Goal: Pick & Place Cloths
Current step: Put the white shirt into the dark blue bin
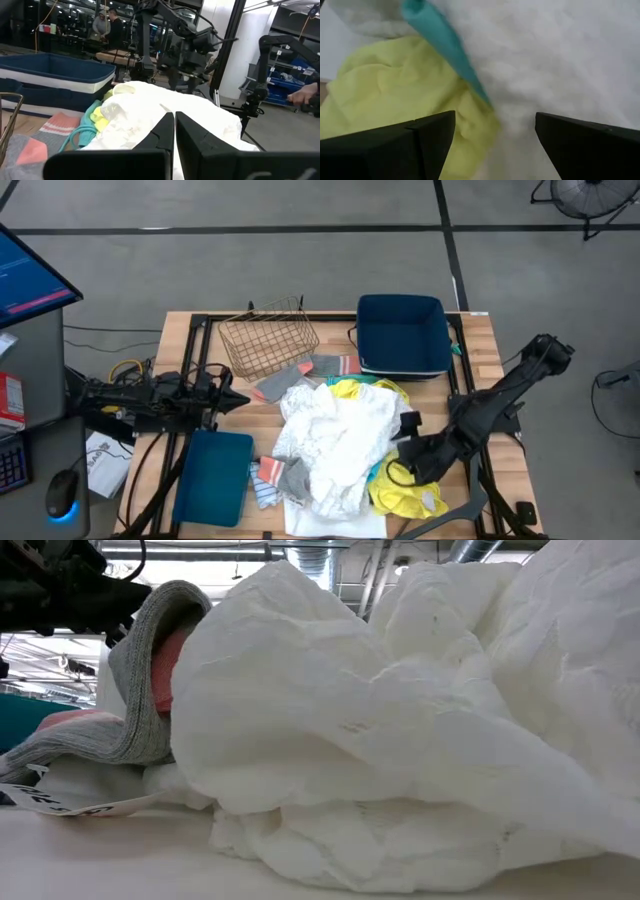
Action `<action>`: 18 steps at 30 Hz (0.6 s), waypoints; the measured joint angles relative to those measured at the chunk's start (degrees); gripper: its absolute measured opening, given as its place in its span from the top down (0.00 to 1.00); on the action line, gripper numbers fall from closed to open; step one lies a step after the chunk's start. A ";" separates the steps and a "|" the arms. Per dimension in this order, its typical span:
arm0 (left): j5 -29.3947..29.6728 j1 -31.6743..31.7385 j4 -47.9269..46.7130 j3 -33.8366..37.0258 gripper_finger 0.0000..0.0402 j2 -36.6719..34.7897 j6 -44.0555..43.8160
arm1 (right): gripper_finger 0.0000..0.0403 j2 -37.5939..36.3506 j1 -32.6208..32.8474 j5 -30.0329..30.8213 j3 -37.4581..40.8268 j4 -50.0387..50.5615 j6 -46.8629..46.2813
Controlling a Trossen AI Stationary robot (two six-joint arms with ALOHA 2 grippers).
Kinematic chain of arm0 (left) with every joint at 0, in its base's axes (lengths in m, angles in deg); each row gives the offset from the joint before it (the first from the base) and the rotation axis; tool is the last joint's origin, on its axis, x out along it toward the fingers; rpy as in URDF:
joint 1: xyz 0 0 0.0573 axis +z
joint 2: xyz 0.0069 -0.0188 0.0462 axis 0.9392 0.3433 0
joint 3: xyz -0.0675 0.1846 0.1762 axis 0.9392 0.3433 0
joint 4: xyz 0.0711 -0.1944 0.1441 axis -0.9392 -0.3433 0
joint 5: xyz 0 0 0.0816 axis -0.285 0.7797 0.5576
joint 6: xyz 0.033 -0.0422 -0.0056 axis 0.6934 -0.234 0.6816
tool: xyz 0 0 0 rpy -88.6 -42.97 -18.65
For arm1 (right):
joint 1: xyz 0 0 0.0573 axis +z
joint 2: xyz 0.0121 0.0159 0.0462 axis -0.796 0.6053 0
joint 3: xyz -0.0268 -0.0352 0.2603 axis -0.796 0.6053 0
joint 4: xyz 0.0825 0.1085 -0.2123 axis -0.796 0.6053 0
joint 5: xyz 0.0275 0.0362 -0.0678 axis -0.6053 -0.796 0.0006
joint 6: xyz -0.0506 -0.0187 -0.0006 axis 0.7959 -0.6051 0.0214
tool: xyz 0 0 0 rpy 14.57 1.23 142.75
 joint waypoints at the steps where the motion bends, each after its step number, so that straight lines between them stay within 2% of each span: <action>1: 0.00 -0.01 0.02 0.02 1.00 0.04 0.00 | 0.33 1.01 0.05 0.87 0.00 -0.86 0.06; 8: 0.00 -0.01 0.15 0.00 1.00 0.09 0.00 | 0.33 5.90 -0.90 2.95 -1.70 -1.29 0.10; 13: 0.00 0.00 0.42 0.01 1.00 0.09 0.00 | 0.33 7.31 -2.60 8.10 -3.75 -0.40 0.25; 18: 0.00 -0.01 0.66 0.02 1.00 0.09 0.00 | 0.33 7.31 -4.30 8.34 -6.46 1.67 0.30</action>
